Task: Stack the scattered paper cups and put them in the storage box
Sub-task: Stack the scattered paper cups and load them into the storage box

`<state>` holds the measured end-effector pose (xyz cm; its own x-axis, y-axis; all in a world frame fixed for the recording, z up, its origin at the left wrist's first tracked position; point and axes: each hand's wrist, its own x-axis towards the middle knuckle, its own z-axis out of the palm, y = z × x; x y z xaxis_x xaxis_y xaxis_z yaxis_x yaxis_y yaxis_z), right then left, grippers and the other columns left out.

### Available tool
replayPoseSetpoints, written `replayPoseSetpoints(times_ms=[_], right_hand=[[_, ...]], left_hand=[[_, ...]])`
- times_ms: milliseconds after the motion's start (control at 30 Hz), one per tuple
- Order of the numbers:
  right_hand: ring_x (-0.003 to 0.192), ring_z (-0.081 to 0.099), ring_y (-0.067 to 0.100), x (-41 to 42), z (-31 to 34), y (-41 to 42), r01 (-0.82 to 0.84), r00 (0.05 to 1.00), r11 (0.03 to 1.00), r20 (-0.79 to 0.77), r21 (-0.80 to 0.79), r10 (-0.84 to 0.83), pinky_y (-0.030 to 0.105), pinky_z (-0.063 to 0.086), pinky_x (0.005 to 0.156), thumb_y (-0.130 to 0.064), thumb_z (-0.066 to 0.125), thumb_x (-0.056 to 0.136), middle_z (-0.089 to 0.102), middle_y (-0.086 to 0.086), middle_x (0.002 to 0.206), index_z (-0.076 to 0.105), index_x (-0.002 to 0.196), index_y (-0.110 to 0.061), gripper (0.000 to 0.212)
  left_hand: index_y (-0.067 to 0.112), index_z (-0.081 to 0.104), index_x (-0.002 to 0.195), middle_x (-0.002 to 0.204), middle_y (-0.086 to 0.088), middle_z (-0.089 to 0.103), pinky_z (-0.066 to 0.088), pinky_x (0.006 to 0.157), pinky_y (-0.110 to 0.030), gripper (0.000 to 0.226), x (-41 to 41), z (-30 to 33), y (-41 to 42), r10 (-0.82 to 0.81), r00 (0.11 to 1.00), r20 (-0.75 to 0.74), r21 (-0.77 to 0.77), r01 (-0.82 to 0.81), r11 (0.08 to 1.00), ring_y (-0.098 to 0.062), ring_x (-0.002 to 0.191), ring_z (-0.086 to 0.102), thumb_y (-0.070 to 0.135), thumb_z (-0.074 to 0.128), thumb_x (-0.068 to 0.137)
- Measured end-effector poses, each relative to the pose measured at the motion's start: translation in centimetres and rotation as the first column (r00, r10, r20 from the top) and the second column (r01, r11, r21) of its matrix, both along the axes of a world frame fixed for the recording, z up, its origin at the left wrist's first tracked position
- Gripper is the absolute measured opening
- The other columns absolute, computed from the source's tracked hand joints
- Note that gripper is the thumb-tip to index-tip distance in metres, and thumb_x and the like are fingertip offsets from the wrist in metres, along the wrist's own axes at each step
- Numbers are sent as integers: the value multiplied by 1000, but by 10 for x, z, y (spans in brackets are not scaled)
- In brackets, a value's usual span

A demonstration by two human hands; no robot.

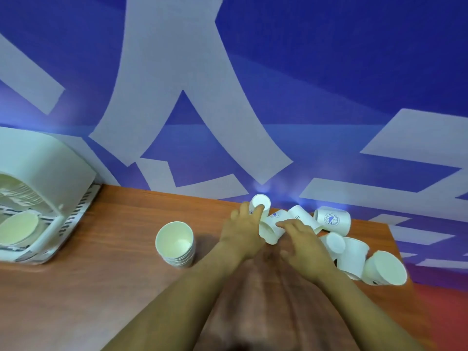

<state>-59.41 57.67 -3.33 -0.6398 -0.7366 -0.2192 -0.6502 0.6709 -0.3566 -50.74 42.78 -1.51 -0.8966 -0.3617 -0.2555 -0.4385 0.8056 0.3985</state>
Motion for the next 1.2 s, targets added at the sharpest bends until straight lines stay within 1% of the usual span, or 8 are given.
replayPoseSetpoints(times_ms=[200, 333, 500, 667, 800, 967, 1100, 1200], right_hand=[[131, 38, 16, -28, -28, -11, -59, 996, 998, -65, -12, 58, 30, 34, 105, -30, 66, 77, 36, -11, 148, 35, 142, -29, 72], [141, 24, 14, -42, -50, -23, -65, 998, 998, -23, 12, 65, 29, 23, 115, -27, 64, 79, 25, -11, 155, 28, 148, -26, 78], [125, 36, 24, -45, -68, -28, -105, 994, 994, -30, 8, 105, 32, 37, 102, -17, 62, 74, 42, -11, 136, 43, 136, -31, 66], [86, 51, 28, -39, -81, -20, -145, 960, 983, -225, 116, 168, 36, 53, 59, -19, 78, 40, 51, 2, 112, 57, 112, -39, 78], [100, 49, 29, -26, -72, -16, -135, 958, 970, -222, 202, 180, 34, 49, 76, -14, 76, 59, 41, 6, 136, 53, 120, -38, 70], [76, 54, 23, -15, -63, -3, -147, 941, 971, -276, 188, 196, 32, 47, 56, -19, 82, 47, 65, -2, 102, 63, 95, -25, 51], [99, 46, 21, -1, -36, 11, -84, 977, 983, -180, 165, 114, 32, 41, 75, -46, 66, 71, 54, -11, 115, 51, 112, -27, 47], [106, 45, 20, 12, -7, 20, 45, 996, 995, -76, 90, -38, 31, 41, 80, -52, 67, 72, 55, -10, 114, 47, 113, -28, 51]], left_hand=[[29, 10, 150, 160, -2, 1, 31, 106, -40, 74, -50, -31, -11, -89, 991, 100, -202, 108, 973, -32, 143, 11, 27, 54, 91], [32, 0, 151, 160, -2, -4, 26, 109, -39, 77, -65, -49, -16, -147, 977, 155, -254, 183, 950, -32, 146, 3, 28, 51, 93], [31, 13, 149, 152, -11, 10, 34, 97, -35, 72, -66, -59, -19, -118, 980, 161, -290, 161, 944, -32, 135, 24, 22, 54, 90], [19, 35, 134, 146, -10, 21, 35, 77, -32, 52, -52, -54, -15, -65, 985, 157, -226, 100, 969, -30, 117, 40, 13, 56, 87], [20, 30, 135, 134, -10, 34, 31, 73, -32, 55, -36, -51, -7, -55, 973, 223, -264, 114, 958, -30, 116, 40, 11, 56, 87], [20, 29, 134, 131, -11, 39, 33, 78, -35, 55, -8, -49, 5, -81, 951, 299, -241, 157, 958, -31, 116, 42, 12, 56, 87], [21, 26, 137, 130, -10, 43, 39, 89, -38, 66, 19, -38, 10, -53, 961, 270, -179, 104, 978, -32, 115, 48, 26, 63, 84], [18, 26, 136, 130, -9, 44, 40, 89, -38, 66, 45, -20, 12, -21, 985, 170, -109, 40, 993, -32, 113, 51, 35, 62, 83]])
